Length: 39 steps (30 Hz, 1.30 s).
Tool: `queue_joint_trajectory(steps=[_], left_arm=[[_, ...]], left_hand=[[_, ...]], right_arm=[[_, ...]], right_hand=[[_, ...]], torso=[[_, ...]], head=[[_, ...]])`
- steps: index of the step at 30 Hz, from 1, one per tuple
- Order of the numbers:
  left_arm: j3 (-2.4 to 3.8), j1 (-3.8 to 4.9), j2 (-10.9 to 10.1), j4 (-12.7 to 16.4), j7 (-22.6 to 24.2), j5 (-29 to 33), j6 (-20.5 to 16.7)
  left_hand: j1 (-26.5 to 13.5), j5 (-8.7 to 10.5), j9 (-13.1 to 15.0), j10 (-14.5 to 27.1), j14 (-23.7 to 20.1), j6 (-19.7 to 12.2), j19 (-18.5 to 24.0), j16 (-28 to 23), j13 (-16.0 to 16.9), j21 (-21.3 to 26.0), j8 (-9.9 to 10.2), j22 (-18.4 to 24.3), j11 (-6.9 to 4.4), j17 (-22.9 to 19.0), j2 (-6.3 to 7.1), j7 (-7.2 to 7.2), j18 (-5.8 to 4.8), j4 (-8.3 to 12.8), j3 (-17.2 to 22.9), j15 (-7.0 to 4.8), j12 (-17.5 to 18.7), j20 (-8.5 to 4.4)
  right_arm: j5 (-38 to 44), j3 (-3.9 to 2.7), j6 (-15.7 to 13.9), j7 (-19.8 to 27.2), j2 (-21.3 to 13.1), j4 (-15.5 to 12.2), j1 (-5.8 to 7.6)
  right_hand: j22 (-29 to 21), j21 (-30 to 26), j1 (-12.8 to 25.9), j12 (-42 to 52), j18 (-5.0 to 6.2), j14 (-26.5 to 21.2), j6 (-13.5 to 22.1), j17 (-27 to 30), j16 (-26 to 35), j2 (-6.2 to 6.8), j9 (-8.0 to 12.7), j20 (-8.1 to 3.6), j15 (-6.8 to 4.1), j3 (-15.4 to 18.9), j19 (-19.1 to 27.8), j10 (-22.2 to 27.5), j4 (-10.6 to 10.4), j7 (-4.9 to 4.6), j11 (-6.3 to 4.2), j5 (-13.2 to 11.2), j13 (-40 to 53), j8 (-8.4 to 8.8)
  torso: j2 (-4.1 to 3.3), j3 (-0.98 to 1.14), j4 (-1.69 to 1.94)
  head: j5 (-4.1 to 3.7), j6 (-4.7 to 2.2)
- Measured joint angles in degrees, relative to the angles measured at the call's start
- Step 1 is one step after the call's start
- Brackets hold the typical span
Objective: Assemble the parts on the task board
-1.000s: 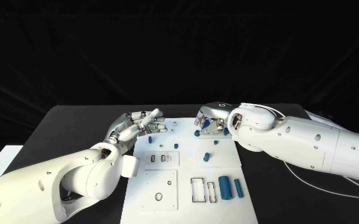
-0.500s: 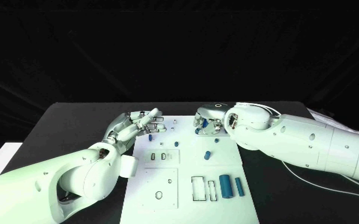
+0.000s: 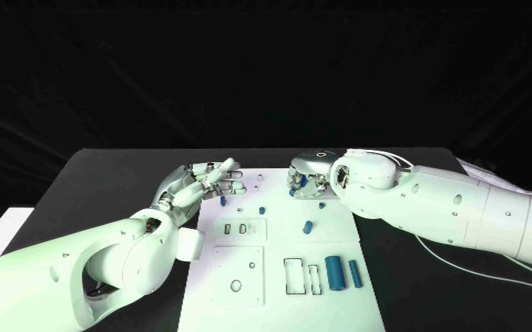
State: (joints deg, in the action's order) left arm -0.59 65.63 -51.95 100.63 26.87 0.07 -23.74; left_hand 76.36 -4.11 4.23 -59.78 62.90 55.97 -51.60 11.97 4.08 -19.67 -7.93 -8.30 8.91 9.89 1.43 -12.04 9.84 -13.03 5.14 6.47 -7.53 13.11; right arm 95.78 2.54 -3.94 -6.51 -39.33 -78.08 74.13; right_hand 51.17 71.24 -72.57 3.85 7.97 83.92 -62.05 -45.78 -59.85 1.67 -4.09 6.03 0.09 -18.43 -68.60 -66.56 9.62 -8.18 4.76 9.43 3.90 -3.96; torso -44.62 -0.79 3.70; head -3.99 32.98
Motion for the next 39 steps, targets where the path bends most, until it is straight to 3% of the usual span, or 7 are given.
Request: queue_joint_trajectory(steps=[14,18,24,32,39], left_arm=[[0.0,0.0,-0.1,0.1,-0.2,0.0,0.2],[0.0,0.0,-0.1,0.1,-0.2,0.1,0.3],[0.01,0.01,-0.1,0.1,-0.3,0.2,0.4],[0.01,0.01,-0.1,0.0,-0.3,0.4,0.6],[0.01,0.01,-0.2,0.0,-0.4,0.7,0.7]], left_hand=[[0.0,0.0,-0.1,0.0,0.0,0.0,0.0,-0.3,0.0,0.0,0.0,0.0,0.0,0.0,0.0,0.0,0.0,0.0,0.0,0.0,0.0,0.0],[0.0,0.0,-0.1,-0.2,0.0,0.0,0.0,-0.3,0.0,0.2,0.0,0.0,0.2,0.1,0.0,0.0,-0.01,0.0,0.0,0.0,0.3,0.0],[0.2,0.0,0.0,-0.2,0.0,0.0,0.0,-0.3,0.0,0.2,0.2,0.1,0.2,0.1,-0.22,0.0,-0.01,0.0,0.0,0.0,0.3,0.0],[0.2,0.0,0.0,-0.2,0.0,0.0,0.0,-0.3,0.0,0.2,0.2,0.1,0.2,0.1,-0.22,0.0,-0.01,0.0,0.0,0.0,0.3,0.0],[0.2,0.0,0.0,-0.2,0.0,0.2,0.0,-0.3,0.0,0.2,0.2,0.1,0.2,0.1,-0.22,-0.21,-0.01,0.0,0.0,0.0,0.3,0.0]], right_arm=[[0.6,-0.01,0.8,-0.2,0.7,0.9,-0.01],[0.7,0.0,0.5,-0.3,0.7,0.9,-0.02],[0.8,0.07,-0.3,-0.7,0.7,0.8,-0.1],[0.5,-0.19,-4.6,-1.0,-0.2,-1.9,-0.26],[0.4,-0.42,-8.9,-2.2,0.6,-1.7,-0.1]], right_hand=[[2.8,1.8,-0.4,0.1,-0.01,0.2,-2.1,-2.1,-2.2,-0.72,-0.2,-0.37,-0.26,-1.2,-1.2,-1.7,-1.2,0.51,-0.52,0.0,0.0,-0.25],[3.6,2.5,-0.9,0.3,-0.66,0.0,-2.8,-2.5,-2.7,-1.24,-0.2,-0.38,-0.42,-2.1,-1.4,-2.4,-1.5,0.75,-0.81,-1.1,0.1,-0.61],[3.9,2.5,-1.2,0.3,-0.68,0.0,-2.9,-2.7,-2.9,-1.53,-0.4,-0.38,-0.42,-2.2,-1.4,-2.4,-1.6,0.67,-0.81,-1.4,0.1,-0.61],[5.7,3.5,-1.2,0.3,-0.88,0.0,-3.7,-4.1,-4.2,-1.51,-0.5,-0.69,-0.42,-3.1,-2.3,-3.0,-2.5,0.69,-0.87,-0.4,0.1,-0.5],[5.9,3.8,-1.2,0.3,-0.88,0.0,-3.7,-4.2,-4.3,-1.52,-0.5,-0.69,-0.42,-3.6,-2.3,-3.1,-2.9,0.7,-0.71,-0.2,0.0,-0.67]], torso=[[-0.09,-0.07,0.13],[-0.09,-0.08,0.13],[-0.09,-0.14,0.18],[-0.11,-0.13,0.29],[-0.22,-0.18,0.34]], head=[[-0.01,0.58],[-0.05,0.6],[-0.14,0.44],[-0.09,0.22],[0.08,-0.04]])
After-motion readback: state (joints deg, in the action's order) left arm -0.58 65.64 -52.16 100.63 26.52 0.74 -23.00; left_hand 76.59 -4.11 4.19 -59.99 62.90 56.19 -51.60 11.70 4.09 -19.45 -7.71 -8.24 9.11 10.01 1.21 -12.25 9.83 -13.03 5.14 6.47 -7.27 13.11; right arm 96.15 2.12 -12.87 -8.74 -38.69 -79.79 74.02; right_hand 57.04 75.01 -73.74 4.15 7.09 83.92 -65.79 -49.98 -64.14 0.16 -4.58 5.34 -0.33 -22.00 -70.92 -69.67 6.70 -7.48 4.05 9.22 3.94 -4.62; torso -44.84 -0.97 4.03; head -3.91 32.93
